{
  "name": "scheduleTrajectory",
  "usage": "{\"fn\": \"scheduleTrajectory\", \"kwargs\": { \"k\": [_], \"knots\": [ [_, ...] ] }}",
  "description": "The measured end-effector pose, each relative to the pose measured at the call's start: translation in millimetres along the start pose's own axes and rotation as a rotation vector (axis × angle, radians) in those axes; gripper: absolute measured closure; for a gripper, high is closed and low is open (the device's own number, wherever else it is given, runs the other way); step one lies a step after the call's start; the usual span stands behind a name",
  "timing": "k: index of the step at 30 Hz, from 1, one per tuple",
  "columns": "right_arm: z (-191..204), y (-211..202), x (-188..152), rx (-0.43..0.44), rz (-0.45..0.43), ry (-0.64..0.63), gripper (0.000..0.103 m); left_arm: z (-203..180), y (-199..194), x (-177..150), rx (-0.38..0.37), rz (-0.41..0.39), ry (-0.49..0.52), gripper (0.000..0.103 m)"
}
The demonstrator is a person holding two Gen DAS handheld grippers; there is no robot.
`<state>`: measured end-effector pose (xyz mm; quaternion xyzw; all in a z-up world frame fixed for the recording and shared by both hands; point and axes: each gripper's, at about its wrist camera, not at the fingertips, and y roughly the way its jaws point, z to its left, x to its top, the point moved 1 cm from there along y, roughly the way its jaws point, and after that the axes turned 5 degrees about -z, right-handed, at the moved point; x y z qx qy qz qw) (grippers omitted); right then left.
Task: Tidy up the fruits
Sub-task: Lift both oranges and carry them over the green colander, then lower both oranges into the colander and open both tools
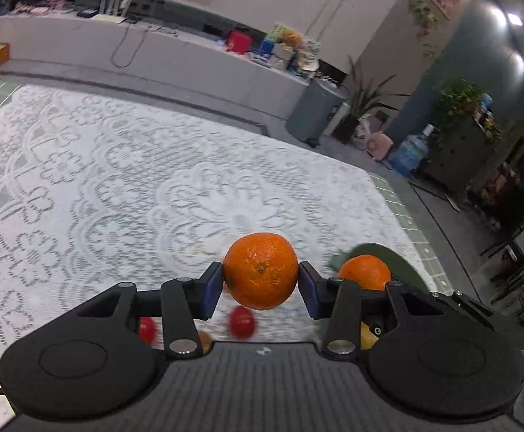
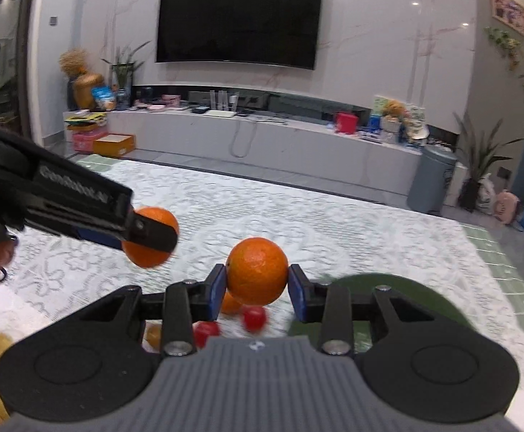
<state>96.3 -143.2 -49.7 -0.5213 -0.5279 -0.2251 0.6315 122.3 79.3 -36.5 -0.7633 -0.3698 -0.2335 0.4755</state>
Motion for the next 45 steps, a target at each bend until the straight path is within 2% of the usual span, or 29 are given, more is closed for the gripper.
{"fn": "scheduleTrajectory", "kwargs": {
  "k": [3,6,9,12,16,20,30,38,45],
  "knots": [
    [-22,-14,0,-0.048,0.007,0.036,0.068,-27,-3,0,-0.017,-0.001,0.054,0.052],
    [-47,-26,3,-0.055,0.001,0.119,0.068,-54,-2,-2,-0.025,0.008,0.123,0.052],
    [-63,-33,6,-0.081,0.009,0.092,0.068,-76,3,-8,-0.046,0.035,0.173,0.052],
    [-78,-34,5,-0.116,0.058,0.065,0.068,-94,11,-13,-0.064,0.065,0.206,0.052],
    [-109,-29,-7,-0.12,0.13,0.136,0.068,-114,28,-20,-0.092,0.117,0.242,0.052],
    [-124,-16,-19,-0.103,0.191,0.215,0.068,-131,49,-29,-0.101,0.175,0.291,0.052],
    [-137,15,-33,-0.111,0.286,0.278,0.068,-139,88,-36,-0.065,0.252,0.335,0.052],
    [-146,22,-34,-0.102,0.266,0.331,0.068,-138,107,-42,-0.021,0.305,0.391,0.052],
    [-153,27,-34,-0.082,0.243,0.39,0.068,-132,120,-47,0.024,0.3,0.407,0.052]
  ]
}}
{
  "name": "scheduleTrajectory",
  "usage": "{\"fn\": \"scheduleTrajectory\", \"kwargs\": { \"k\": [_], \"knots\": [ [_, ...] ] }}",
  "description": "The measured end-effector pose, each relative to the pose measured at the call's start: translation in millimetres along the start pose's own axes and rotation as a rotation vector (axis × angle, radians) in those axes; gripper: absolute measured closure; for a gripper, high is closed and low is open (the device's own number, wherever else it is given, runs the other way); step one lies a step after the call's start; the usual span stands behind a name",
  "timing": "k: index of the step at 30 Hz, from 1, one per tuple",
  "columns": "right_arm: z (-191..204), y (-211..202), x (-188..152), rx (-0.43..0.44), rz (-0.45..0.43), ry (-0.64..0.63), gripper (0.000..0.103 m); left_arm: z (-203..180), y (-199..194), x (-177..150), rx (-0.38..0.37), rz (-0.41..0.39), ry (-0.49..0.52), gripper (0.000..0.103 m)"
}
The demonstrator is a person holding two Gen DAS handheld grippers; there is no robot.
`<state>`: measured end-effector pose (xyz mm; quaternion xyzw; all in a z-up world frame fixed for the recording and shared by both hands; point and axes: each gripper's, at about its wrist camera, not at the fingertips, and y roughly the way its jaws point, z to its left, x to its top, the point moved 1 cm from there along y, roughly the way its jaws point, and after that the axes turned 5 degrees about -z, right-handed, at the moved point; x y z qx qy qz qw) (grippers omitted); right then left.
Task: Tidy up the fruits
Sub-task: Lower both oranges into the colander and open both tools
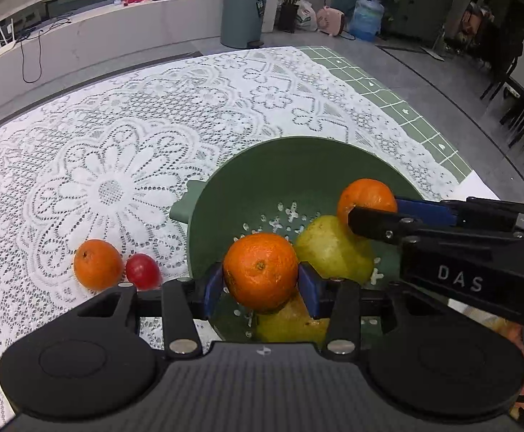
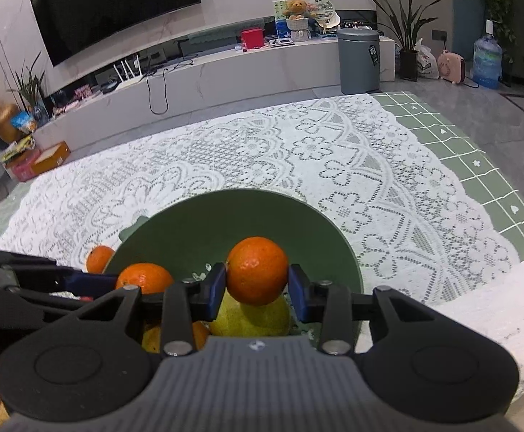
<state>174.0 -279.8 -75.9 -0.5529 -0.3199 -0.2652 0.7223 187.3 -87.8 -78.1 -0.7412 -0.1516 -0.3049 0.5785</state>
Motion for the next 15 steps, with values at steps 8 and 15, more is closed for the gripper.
{"fn": "scheduleTrajectory", "kwargs": {
  "k": [8,15],
  "knots": [
    [-2.1,2.2,1.1,0.008,-0.013,0.015,0.068,-1.7,3.0,0.5,0.007,-0.013,0.015,0.051],
    [-5.6,2.5,1.5,0.006,-0.018,0.037,0.068,0.8,-1.3,0.7,0.001,-0.031,-0.008,0.046]
  ]
}}
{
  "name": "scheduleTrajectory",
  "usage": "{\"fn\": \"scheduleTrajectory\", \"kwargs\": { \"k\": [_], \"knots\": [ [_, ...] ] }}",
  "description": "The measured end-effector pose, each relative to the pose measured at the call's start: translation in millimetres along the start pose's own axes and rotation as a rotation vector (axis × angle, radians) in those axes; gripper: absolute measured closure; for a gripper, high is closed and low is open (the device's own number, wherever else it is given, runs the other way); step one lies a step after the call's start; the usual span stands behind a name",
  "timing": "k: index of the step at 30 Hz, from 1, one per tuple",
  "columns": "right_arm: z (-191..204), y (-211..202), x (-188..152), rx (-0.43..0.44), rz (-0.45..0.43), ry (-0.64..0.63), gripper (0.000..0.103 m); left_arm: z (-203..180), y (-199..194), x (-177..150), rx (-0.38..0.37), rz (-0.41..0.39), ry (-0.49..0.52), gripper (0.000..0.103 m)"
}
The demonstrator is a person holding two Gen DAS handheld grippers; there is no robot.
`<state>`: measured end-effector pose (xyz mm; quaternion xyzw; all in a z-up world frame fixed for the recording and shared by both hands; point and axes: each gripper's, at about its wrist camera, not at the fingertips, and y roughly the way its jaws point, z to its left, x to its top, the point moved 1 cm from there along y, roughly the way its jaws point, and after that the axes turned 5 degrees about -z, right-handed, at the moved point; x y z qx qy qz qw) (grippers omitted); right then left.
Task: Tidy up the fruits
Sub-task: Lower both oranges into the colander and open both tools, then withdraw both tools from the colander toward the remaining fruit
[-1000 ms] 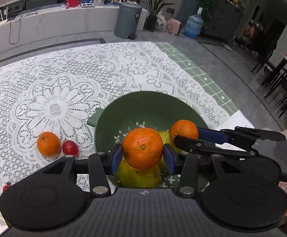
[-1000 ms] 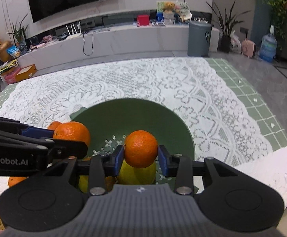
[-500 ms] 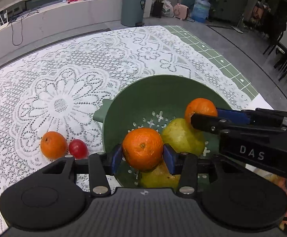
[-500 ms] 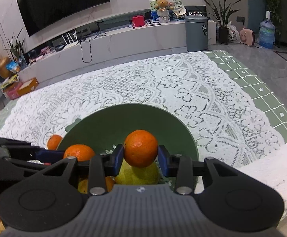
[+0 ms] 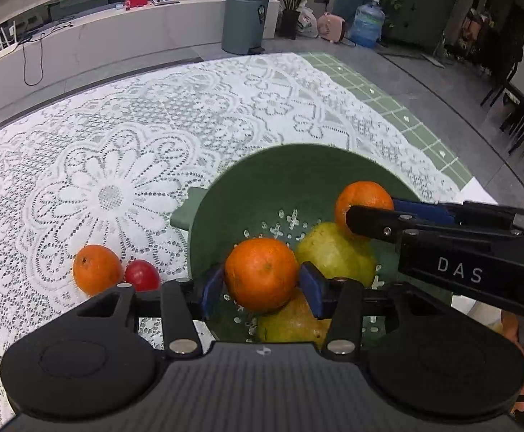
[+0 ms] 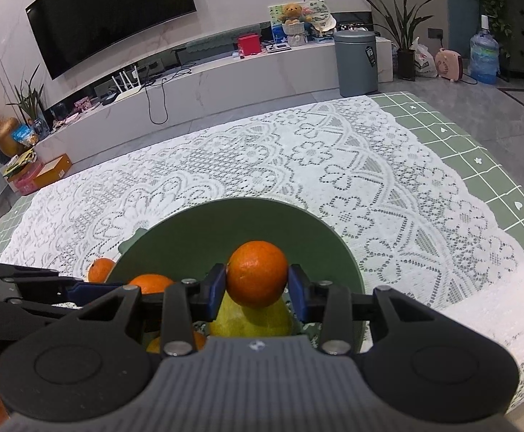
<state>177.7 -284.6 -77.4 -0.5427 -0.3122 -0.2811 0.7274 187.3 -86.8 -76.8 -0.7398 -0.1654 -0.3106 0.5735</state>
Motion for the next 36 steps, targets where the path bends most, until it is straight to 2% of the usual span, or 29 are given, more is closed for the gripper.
{"fn": "scheduleTrajectory", "kwargs": {
  "k": [4,13,21,31,36],
  "knots": [
    [2,0,1,-0.013,-0.005,-0.013,0.067,0,-10,3,-0.013,-0.026,-0.015,0.043],
    [1,-5,1,0.001,-0.032,-0.006,0.066,0,-30,3,0.035,-0.06,-0.002,0.042],
    [9,-19,-1,-0.003,-0.089,-0.05,0.049,4,-54,1,0.064,-0.093,-0.002,0.041],
    [45,-53,-12,0.05,-0.224,-0.221,0.039,17,-95,-11,0.138,-0.138,0.024,0.04],
    [63,-62,-21,0.088,-0.227,-0.247,0.038,28,-115,-17,0.138,-0.161,0.014,0.039]
  ]
}}
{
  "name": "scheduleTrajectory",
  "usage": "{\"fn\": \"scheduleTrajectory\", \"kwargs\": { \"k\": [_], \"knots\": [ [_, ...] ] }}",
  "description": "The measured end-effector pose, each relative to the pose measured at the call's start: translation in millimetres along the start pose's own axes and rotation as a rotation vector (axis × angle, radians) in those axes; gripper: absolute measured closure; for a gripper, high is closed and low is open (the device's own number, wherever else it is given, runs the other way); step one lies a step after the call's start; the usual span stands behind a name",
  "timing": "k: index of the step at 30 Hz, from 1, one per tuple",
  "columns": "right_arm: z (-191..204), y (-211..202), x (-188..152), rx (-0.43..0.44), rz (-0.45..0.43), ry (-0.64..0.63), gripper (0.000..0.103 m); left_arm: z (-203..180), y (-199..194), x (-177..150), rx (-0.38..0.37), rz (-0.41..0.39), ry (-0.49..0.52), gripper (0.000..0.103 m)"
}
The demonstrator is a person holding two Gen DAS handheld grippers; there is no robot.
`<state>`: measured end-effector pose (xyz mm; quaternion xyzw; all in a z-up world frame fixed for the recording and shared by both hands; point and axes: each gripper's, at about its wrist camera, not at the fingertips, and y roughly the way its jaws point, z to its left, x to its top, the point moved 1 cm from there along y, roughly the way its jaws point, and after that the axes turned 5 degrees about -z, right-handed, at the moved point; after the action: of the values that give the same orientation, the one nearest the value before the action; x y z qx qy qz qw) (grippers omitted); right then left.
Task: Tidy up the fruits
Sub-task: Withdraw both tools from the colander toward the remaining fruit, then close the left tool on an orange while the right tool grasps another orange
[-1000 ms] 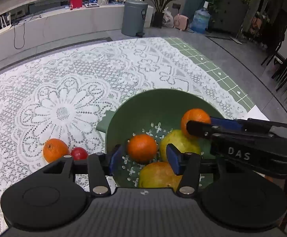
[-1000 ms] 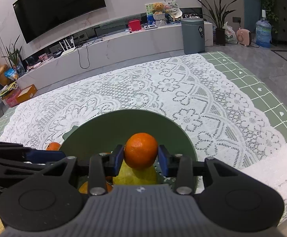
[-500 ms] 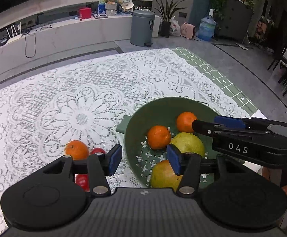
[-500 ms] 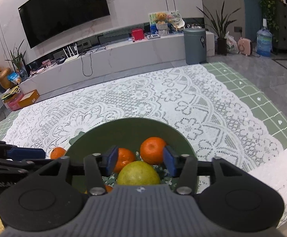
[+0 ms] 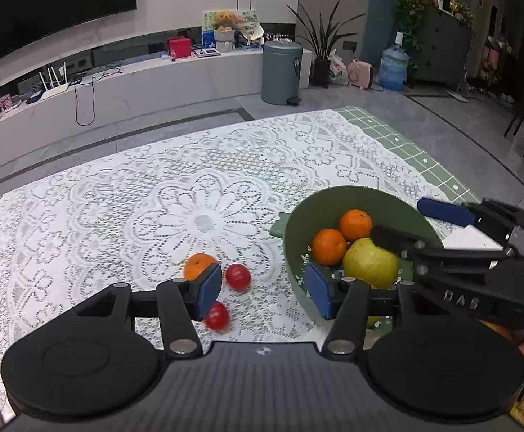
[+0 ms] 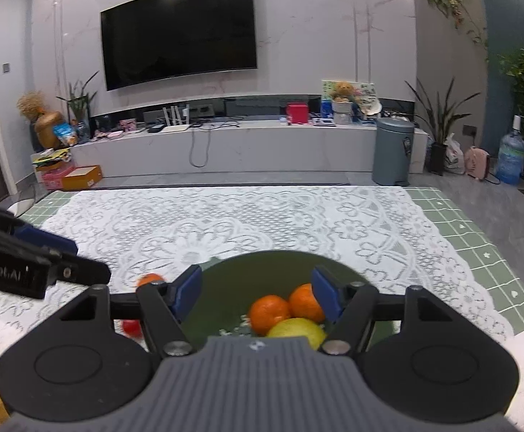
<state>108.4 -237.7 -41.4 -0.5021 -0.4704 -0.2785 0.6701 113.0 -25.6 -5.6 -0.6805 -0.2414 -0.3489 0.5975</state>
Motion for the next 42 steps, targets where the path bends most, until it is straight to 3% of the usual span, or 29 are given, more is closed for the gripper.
{"fn": "scheduleTrajectory", "kwargs": {
  "k": [13,17,21,26,33,42],
  "knots": [
    [70,4,-23,0.119,0.079,-0.089,0.039,59,-24,-26,-0.07,-0.024,-0.055,0.039],
    [91,5,-29,0.165,0.09,-0.138,0.041,77,-19,-34,-0.069,0.004,-0.075,0.039],
    [108,17,-37,0.221,0.155,-0.137,0.048,90,-13,-42,-0.073,0.039,-0.092,0.039],
    [117,32,-45,0.173,0.193,-0.193,0.05,92,-7,-54,-0.13,0.107,-0.068,0.039],
    [97,40,-42,0.107,0.189,-0.139,0.051,81,10,-72,-0.154,0.226,0.01,0.039],
    [102,40,-42,0.14,0.163,-0.175,0.051,71,34,-88,-0.106,0.328,0.076,0.039]
  ]
}}
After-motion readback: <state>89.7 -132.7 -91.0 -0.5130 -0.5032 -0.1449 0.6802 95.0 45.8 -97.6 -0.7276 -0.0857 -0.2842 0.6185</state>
